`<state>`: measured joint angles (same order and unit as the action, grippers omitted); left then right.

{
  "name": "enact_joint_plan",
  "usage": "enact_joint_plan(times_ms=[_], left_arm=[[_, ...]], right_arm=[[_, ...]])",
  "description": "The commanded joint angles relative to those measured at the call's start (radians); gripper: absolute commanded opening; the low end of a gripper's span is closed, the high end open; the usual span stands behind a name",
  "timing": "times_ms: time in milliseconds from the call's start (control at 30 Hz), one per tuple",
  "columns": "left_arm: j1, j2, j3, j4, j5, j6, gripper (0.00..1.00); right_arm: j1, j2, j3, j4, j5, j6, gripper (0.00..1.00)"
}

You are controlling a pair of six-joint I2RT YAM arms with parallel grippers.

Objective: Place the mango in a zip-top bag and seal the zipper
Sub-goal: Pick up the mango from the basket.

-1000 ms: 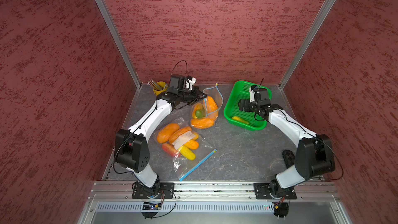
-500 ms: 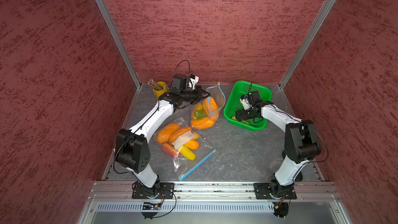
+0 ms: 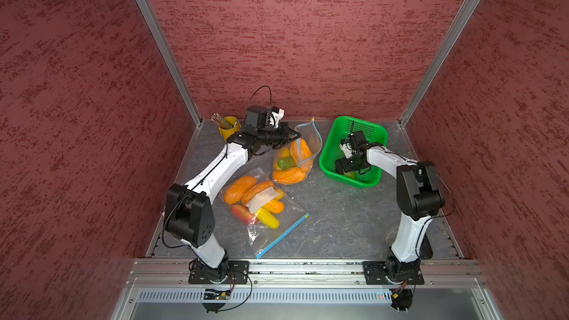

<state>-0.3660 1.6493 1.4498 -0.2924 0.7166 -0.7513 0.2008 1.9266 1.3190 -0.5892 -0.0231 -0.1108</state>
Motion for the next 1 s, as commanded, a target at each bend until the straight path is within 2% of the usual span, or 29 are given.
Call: enact_joint_plan(times_ms=[0,167,300,467,600,833,967], left_arm=[[-0.007,-0.006,0.029,-0.009,0.003,0.02,0.01],[-0.005,-0.02,0.03,-0.033,-0.005,0.035,0.01],[0.001,-0.028,0.029,-0.045,-0.008,0.045,0.02],[0.007,-0.04,0.013,-0.046,-0.008,0.05,0.01],[0.013,-0.048,0.001,-0.044,-0.004,0.052,0.01],[0.016,-0.059,-0.018,-0.033,-0.001,0.05,0.02],[0.016,-0.06,-0.029,-0.021,0.001,0.043,0.01]], right_arm=[[-0.002,-0.036,0.009,0.05,0.132,0.036,0.91],[-0.017,-0.082,0.028,0.115,0.21,0.157,0.88],[-0.048,-0.121,0.04,0.141,0.145,0.249,0.89],[-0.048,-0.153,0.026,0.139,-0.014,0.247,0.95],[-0.048,-0.151,0.011,0.103,0.016,0.285,0.97],[-0.038,-0.107,-0.033,0.05,-0.035,0.275,0.97],[-0.038,-0.08,-0.045,0.033,0.004,0.293,0.94]])
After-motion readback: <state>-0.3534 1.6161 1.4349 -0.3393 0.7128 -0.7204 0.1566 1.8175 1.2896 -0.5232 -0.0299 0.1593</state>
